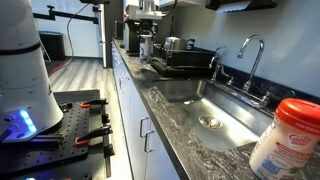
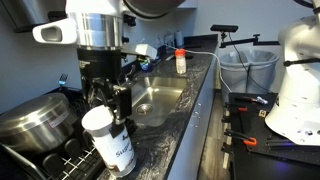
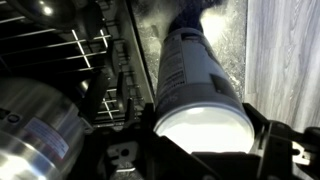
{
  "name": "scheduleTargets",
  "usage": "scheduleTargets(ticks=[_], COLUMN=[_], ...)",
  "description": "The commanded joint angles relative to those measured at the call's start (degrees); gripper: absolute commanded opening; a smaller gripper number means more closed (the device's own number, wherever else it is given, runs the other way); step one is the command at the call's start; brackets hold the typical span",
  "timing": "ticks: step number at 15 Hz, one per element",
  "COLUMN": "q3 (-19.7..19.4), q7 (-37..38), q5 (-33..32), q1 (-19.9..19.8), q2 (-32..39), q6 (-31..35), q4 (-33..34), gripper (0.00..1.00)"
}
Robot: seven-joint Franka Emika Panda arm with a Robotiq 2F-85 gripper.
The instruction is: Pick up the bottle and put it on the left side of the counter
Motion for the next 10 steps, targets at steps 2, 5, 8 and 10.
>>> scheduleTargets(ticks=[2, 5, 8, 10], q3=[-1.53, -4.01, -6.43, -7.49], q7=[-0.76, -0.97, 0.25, 0.88], q5=[3.37, 5.83, 5.6, 5.83], q1=[-1.16, -1.64, -2.01, -2.18], q2=[-6.83, -9.19, -10.39, -10.7], q6=[-6.83, -8.86, -8.78, -9.23], q4=[1.42, 2.9, 4.21, 4.67], gripper=[0.6, 0.6, 0.6, 0.6])
